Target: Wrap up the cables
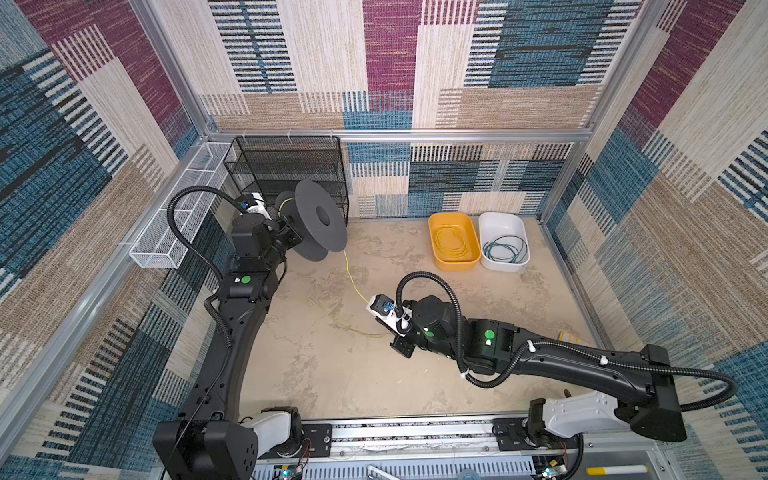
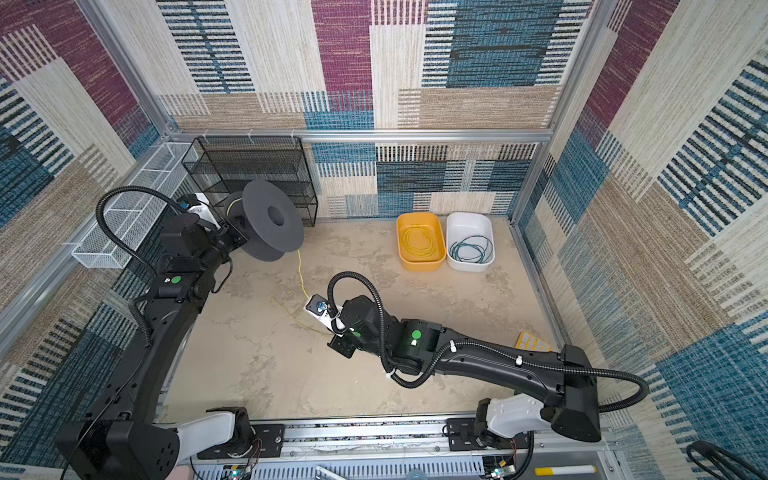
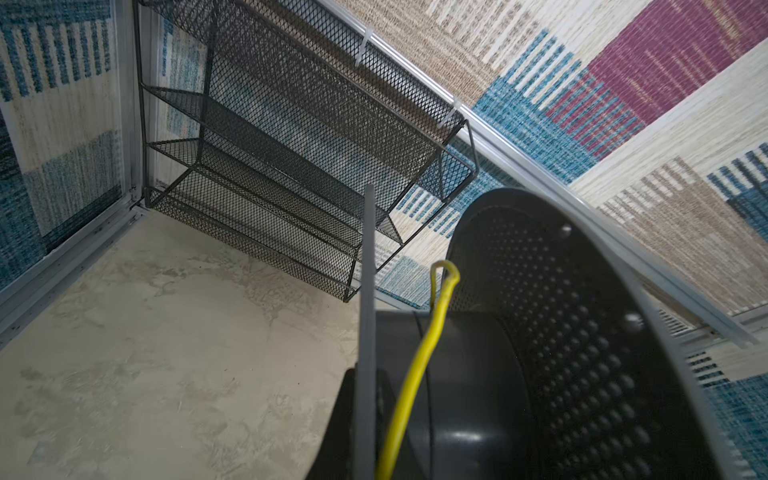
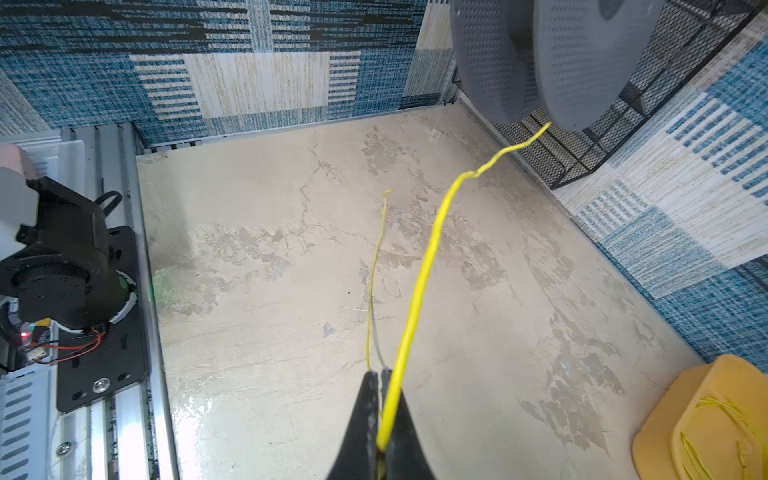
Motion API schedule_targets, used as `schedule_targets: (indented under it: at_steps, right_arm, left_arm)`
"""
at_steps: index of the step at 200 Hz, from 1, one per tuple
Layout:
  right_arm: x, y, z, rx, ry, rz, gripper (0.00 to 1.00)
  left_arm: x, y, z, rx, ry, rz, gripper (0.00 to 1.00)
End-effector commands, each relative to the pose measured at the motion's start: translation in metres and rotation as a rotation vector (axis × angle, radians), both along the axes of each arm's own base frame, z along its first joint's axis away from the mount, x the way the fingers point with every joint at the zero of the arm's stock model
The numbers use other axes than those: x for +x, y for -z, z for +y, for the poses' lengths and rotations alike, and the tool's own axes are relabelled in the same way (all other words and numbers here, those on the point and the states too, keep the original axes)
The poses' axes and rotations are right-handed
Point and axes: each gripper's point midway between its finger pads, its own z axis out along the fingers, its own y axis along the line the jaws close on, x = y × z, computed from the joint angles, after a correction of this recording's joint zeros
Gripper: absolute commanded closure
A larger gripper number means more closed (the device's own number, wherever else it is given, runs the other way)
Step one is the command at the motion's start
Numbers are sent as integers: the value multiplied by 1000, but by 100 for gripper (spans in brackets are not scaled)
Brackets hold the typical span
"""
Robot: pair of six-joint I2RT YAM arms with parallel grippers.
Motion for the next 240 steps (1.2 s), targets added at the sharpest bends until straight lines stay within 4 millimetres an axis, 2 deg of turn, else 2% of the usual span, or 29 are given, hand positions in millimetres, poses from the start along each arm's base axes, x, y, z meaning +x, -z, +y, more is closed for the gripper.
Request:
schedule_targets:
  at_steps: [1, 70, 99, 141, 176, 217, 240]
  right_arm:
    - [11, -20, -6, 5, 52, -89, 100]
    - [29, -86, -23, 68, 152, -265, 100]
    - [36, -97, -19, 64, 172, -316, 100]
    - [51, -109, -19, 29, 228, -394, 100]
    - [69, -131, -34, 74, 272, -414, 100]
    - [85, -154, -43, 142, 280, -428, 100]
    - [95, -162, -47, 155, 294, -440, 100]
  left_arm:
    - [5, -2, 1, 75, -28, -28, 100]
    - [11, 45, -24, 261, 15, 114, 100]
    - [13, 56, -41, 338, 60, 163, 100]
    - [8, 60, -61, 489, 108, 200, 100]
    - [-6, 69, -73, 615, 183, 263, 100]
    - [-39, 86, -91, 758, 292, 310, 100]
    - [-57, 98, -93, 813, 329, 336, 100]
